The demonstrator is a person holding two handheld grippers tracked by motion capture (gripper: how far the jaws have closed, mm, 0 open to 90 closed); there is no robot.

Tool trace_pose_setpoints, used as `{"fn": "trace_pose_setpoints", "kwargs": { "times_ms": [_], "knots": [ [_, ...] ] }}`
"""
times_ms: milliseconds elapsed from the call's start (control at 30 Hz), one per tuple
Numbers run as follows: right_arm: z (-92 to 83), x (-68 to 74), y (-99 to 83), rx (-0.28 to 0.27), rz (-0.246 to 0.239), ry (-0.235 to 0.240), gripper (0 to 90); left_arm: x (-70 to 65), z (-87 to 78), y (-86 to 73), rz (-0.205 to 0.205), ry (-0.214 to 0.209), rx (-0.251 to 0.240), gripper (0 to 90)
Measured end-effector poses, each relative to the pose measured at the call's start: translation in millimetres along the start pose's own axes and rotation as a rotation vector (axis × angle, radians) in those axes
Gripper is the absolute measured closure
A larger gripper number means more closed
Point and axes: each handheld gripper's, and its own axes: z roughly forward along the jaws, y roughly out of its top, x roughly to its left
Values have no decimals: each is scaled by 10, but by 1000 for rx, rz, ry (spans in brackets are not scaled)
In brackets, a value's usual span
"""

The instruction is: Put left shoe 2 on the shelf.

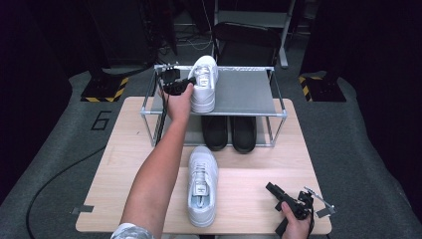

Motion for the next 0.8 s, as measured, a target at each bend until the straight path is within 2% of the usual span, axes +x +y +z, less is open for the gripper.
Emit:
{"fn": "trace_pose_setpoints", "kwargs": {
  "times_ms": [233, 333, 500, 600, 700, 800],
  "knots": [
    [3, 2, -3, 5, 3, 0, 441, 44, 13, 9, -1, -34, 16, 607],
    [5, -7, 1, 4, 3, -3, 441, 64, 22, 15, 7, -54, 17, 602],
    [0, -5, 6, 3, -3, 0, 441, 88, 28, 35, 36, -80, 28, 601],
    [1, -5, 4, 4, -2, -1, 441, 101, 26, 44, 81, -81, 17, 582],
    [1, -7, 5, 4, -1, -3, 441, 126, 35, 52, 92, -117, 20, 580],
    [4, -8, 2, 2, 1, -2, 441, 148, 45, 60, 113, -128, 13, 553]
  ]
}}
